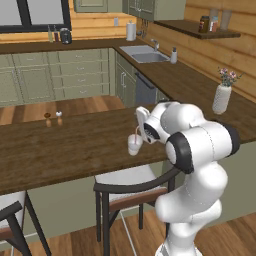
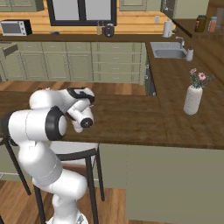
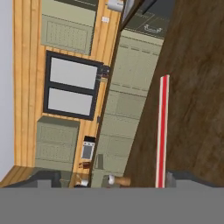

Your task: Take a straw from the drawer in front and place it inside the glass cup on the dining counter.

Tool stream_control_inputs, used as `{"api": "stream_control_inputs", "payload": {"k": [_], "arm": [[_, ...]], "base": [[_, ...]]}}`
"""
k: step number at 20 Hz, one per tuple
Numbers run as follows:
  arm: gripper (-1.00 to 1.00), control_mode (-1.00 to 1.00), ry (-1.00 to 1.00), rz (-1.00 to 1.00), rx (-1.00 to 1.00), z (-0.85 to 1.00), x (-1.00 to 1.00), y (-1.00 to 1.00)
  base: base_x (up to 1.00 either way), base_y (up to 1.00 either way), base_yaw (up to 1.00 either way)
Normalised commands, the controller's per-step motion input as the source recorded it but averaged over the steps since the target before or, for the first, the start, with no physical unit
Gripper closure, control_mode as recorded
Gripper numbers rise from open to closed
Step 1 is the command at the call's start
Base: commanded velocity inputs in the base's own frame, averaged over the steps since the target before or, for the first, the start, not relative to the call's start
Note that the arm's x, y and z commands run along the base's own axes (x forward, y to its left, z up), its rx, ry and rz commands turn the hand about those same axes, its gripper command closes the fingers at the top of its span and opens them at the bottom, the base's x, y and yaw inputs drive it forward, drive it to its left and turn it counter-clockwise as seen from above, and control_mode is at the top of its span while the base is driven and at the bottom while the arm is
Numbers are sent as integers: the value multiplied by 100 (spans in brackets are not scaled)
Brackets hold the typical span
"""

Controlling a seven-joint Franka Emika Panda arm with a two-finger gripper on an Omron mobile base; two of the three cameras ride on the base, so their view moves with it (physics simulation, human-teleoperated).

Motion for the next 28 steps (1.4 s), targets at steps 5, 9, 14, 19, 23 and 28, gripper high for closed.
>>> {"api": "stream_control_inputs", "payload": {"k": [5,9,14,19,23,28], "arm": [[-100,-100,0,0,0,0,4,0],[-100,-100,2,0,0,0,-23,0],[-100,-100,19,0,-4,18,-9,0],[-100,-100,31,0,-6,29,0,0],[-100,-100,29,0,-5,46,-6,0],[-100,-100,23,0,-7,60,-16,0]], "base": [[0,0,0],[0,0,0],[0,0,0],[0,0,0],[0,0,0],[0,0,0]]}}
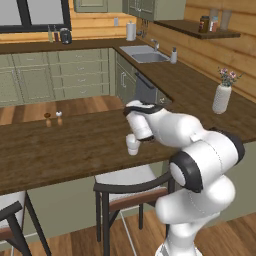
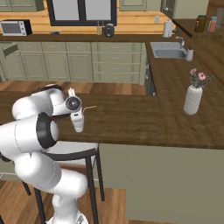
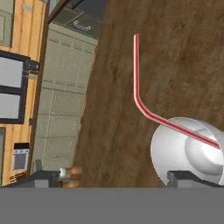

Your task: Take a straw from the drawer in front and place it inside the glass cup on the dining counter.

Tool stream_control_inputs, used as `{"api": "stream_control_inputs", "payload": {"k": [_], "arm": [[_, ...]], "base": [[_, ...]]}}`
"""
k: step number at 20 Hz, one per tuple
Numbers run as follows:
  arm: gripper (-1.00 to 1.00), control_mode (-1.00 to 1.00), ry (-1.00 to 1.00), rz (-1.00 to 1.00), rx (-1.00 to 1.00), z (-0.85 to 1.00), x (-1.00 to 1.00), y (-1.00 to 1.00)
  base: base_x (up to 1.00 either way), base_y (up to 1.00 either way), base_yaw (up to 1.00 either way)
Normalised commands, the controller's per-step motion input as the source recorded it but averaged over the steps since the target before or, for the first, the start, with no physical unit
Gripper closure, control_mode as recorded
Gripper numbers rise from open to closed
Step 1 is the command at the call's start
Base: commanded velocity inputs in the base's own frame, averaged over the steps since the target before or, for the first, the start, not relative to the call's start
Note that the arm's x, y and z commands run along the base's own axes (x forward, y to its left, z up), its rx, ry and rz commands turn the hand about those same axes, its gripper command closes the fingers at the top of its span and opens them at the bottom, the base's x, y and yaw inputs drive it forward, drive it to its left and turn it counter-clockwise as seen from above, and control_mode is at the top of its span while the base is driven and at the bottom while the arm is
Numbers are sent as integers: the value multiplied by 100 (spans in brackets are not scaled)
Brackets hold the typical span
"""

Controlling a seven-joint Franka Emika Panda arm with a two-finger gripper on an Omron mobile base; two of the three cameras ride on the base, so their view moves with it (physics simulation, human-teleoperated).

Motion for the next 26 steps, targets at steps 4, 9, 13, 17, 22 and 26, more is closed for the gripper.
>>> {"api": "stream_control_inputs", "payload": {"k": [4,9,13,17,22,26], "arm": [[-100,-100,15,0,-10,77,-41,0],[-100,-100,11,0,-10,98,-60,0],[-100,-100,14,0,-9,100,-75,0],[-100,-100,20,0,-8,89,-92,0],[-100,-100,21,0,-6,12,-100,0],[-100,-100,33,0,0,-2,-94,0]], "base": [[0,0,0],[0,0,0],[0,0,0],[0,0,0],[0,0,0],[0,0,0]]}}
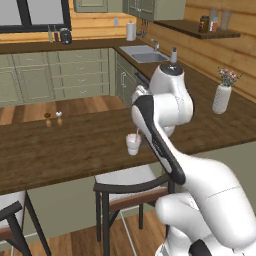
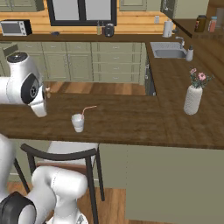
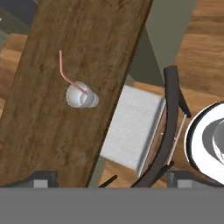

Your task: Take a straw from the drawer in front and place it inside the glass cup on the dining counter.

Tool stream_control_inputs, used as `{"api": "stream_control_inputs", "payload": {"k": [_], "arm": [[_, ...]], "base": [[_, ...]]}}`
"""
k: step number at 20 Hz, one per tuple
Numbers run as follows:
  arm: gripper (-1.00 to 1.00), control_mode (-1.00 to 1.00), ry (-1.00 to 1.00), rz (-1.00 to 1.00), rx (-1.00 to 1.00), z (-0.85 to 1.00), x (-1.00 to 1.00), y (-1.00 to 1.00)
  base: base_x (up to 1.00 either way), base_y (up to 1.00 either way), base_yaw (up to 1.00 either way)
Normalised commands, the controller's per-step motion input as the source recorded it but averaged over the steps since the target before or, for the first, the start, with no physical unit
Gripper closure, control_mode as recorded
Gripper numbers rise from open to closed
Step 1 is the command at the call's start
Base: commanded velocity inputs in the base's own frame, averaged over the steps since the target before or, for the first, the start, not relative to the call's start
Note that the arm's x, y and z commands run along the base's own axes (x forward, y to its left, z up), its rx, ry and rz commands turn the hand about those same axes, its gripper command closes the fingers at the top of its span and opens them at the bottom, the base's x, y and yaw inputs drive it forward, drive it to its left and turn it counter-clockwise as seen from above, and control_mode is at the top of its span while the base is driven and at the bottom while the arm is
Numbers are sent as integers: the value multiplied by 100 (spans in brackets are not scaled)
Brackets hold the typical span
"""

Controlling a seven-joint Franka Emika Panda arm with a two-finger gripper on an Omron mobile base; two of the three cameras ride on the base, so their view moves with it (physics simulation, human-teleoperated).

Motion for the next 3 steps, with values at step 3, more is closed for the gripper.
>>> {"api": "stream_control_inputs", "payload": {"k": [3], "arm": [[-100,-100,38,0,0,-8,-83,0]], "base": [[0,0,0]]}}
